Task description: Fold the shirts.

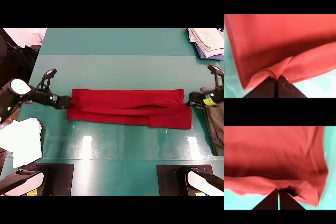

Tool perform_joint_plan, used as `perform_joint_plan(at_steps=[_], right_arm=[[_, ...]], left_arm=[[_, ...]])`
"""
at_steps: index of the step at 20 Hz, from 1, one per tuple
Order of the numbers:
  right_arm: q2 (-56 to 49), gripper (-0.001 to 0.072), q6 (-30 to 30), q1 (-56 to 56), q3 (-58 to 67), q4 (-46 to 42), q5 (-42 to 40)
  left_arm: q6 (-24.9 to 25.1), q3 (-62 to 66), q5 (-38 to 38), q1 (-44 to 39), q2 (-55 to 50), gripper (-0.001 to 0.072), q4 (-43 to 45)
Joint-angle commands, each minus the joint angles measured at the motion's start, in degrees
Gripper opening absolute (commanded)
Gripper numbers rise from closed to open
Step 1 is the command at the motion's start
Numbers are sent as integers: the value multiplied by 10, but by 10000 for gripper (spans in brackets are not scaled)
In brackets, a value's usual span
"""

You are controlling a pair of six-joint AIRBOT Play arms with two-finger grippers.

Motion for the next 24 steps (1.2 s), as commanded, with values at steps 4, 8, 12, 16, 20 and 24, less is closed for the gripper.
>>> perform_joint_plan(at_steps=[4, 8, 12, 16, 20, 24], right_arm=[[-165, 16, 1, 17, 146, 6, -20], [-223, 19, 1, 17, 210, 28, -25], [-263, 572, 1, -6, 249, 185, -70], [-257, 572, -47, -57, 261, 231, 14], [-257, 572, -75, -132, 225, 227, 115], [-257, 580, -104, -198, 130, 227, 98]], left_arm=[[3, 93, 58, 0, -111, 24, -6], [-8, 93, 98, 0, -133, 35, -8], [-48, 128, 114, 0, -132, 702, -16], [-46, 183, 31, 0, -132, 700, -16], [-39, 183, 6, 0, -132, 24, -48], [-16, 184, -12, -7, -132, 24, -97]])
